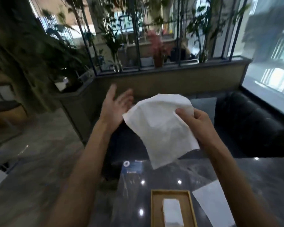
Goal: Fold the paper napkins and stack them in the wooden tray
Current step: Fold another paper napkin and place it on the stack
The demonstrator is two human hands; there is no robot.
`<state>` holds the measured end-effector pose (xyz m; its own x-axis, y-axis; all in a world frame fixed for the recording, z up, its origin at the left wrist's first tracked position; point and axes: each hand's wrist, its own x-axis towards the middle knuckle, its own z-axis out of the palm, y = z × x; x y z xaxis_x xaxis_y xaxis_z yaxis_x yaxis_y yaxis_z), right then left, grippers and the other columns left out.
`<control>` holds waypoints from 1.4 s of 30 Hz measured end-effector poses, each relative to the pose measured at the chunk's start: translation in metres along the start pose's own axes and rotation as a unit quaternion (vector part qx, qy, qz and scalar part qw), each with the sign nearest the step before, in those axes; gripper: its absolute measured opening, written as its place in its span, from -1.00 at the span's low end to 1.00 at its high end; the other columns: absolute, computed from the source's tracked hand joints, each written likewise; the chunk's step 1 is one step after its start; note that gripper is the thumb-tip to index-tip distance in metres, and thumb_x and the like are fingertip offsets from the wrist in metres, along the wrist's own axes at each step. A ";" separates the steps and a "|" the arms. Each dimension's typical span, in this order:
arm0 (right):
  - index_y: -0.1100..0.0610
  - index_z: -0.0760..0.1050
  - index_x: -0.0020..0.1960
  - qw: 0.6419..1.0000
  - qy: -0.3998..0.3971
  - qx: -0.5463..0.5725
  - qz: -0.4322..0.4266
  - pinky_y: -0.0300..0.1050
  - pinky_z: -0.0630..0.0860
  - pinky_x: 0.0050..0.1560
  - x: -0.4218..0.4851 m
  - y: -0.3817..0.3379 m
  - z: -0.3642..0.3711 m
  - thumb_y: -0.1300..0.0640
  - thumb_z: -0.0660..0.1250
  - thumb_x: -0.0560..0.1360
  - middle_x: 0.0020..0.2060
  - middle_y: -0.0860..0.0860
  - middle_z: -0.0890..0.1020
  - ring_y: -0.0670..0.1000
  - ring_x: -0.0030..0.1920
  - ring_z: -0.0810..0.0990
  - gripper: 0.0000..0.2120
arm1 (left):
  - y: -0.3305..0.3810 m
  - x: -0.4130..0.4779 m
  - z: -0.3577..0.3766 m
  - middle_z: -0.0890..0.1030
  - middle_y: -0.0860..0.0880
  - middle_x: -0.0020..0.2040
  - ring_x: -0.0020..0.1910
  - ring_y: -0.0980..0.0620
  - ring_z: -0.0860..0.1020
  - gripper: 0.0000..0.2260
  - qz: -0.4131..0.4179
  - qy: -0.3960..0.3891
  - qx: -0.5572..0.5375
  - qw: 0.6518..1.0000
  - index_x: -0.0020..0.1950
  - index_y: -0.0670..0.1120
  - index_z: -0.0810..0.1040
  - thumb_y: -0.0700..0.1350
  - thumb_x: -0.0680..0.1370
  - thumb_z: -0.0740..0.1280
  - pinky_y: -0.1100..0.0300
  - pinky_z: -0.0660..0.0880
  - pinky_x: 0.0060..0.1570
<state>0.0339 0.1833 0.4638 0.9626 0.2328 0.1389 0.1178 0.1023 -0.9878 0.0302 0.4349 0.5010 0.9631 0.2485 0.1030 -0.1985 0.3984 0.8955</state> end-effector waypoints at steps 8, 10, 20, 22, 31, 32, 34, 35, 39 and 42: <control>0.20 0.64 0.07 0.989 0.045 0.061 0.125 0.10 0.69 -0.05 -0.011 0.009 -0.022 0.07 0.42 0.55 -0.07 0.11 0.76 0.13 -0.08 0.76 -0.79 | -0.097 -0.096 -0.012 0.54 -0.23 0.38 0.31 -0.22 0.56 -0.31 -0.196 -0.099 -0.131 0.967 0.47 -0.16 0.43 0.31 0.53 0.19 -0.09 0.56 0.22; 0.16 0.67 0.02 0.991 0.042 0.029 0.121 0.09 0.68 -0.06 -0.014 0.012 -0.036 0.04 0.43 0.53 -0.10 0.11 0.77 0.12 -0.11 0.76 -0.81 | -0.090 -0.090 0.002 0.65 -0.19 0.23 0.13 -0.12 0.67 -0.52 -0.138 -0.037 0.034 0.989 0.35 -0.17 0.54 0.14 0.62 0.19 0.08 0.65 -0.06; 0.16 0.68 0.12 0.993 -0.033 -0.068 0.087 0.21 0.59 0.17 -0.012 -0.022 -0.107 0.11 0.39 0.54 0.03 0.21 0.73 0.25 0.07 0.69 -0.79 | -0.051 -0.061 0.046 0.71 -0.22 0.08 0.07 -0.21 0.69 -0.78 -0.029 -0.073 0.223 0.972 0.23 -0.20 0.58 -0.28 0.58 0.35 0.00 0.66 0.02; 0.16 0.70 0.11 0.995 -0.043 -0.069 0.063 0.16 0.58 0.17 -0.011 -0.032 -0.115 0.11 0.39 0.53 0.04 0.24 0.72 0.25 0.05 0.68 -0.78 | -0.047 -0.054 0.054 0.72 -0.17 0.07 0.02 -0.15 0.70 -0.76 -0.015 -0.074 0.221 0.972 0.25 -0.18 0.58 -0.28 0.59 0.33 0.04 0.66 -0.06; 0.02 0.77 -0.17 0.996 -0.049 0.031 -0.073 -0.20 0.65 -0.20 0.002 -0.060 -0.126 0.20 0.36 0.43 -0.23 0.00 0.76 -0.06 -0.26 0.72 -0.79 | -0.040 -0.038 0.084 0.74 -0.06 0.03 -0.04 0.00 0.71 -0.72 0.047 -0.090 0.095 0.990 0.13 -0.07 0.71 -0.30 0.62 0.24 0.14 0.66 -0.13; -0.01 0.76 -0.22 0.994 -0.038 0.027 -0.097 -0.22 0.65 -0.21 0.003 -0.061 -0.126 0.21 0.35 0.42 -0.27 -0.03 0.75 -0.08 -0.28 0.71 -0.77 | -0.039 -0.038 0.086 0.75 -0.02 -0.03 -0.08 0.03 0.71 -0.67 0.062 -0.090 0.095 0.989 0.02 -0.02 0.74 -0.32 0.62 0.22 0.19 0.64 -0.17; -0.03 0.75 -0.31 0.988 -0.032 0.003 -0.148 -0.25 0.60 -0.28 0.007 -0.063 -0.125 0.33 0.32 0.47 -0.35 -0.08 0.72 -0.12 -0.34 0.67 -0.63 | -0.036 -0.037 0.090 0.74 0.03 -0.11 -0.12 0.03 0.70 -0.57 0.086 -0.093 0.108 0.986 -0.18 0.01 0.75 -0.37 0.61 0.19 0.24 0.61 -0.22; -0.02 0.73 -0.36 0.985 -0.034 -0.008 -0.167 -0.25 0.56 -0.32 0.008 -0.064 -0.125 0.45 0.27 0.49 -0.38 -0.09 0.70 -0.11 -0.36 0.64 -0.51 | -0.034 -0.036 0.090 0.72 0.04 -0.13 -0.14 0.01 0.67 -0.54 0.098 -0.096 0.117 0.984 -0.25 0.01 0.73 -0.39 0.61 0.18 0.23 0.60 -0.26; 0.02 0.68 -0.42 0.975 -0.048 -0.024 -0.215 -0.24 0.52 -0.34 0.013 -0.068 -0.129 0.64 0.13 0.46 -0.38 -0.05 0.68 -0.05 -0.34 0.63 -0.35 | -0.024 -0.035 0.090 0.65 -0.03 -0.15 -0.19 -0.03 0.62 -0.68 0.135 -0.104 0.129 0.977 -0.21 -0.04 0.65 -0.31 0.60 0.21 0.18 0.56 -0.32; 0.00 0.69 -0.39 0.972 -0.041 -0.027 -0.229 -0.25 0.53 -0.30 0.017 -0.068 -0.130 0.59 0.18 0.50 -0.35 -0.05 0.70 -0.07 -0.30 0.64 -0.39 | -0.019 -0.035 0.091 0.64 0.01 -0.14 -0.19 0.01 0.61 -0.73 0.143 -0.083 0.139 0.976 -0.15 -0.07 0.61 -0.27 0.64 0.19 0.16 0.56 -0.33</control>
<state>0.0744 0.0543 0.5238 0.7842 0.2513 0.5673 0.5437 0.1622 -0.8234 0.0167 0.3380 0.5196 0.8961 0.1597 0.4142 -0.4290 0.0718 0.9004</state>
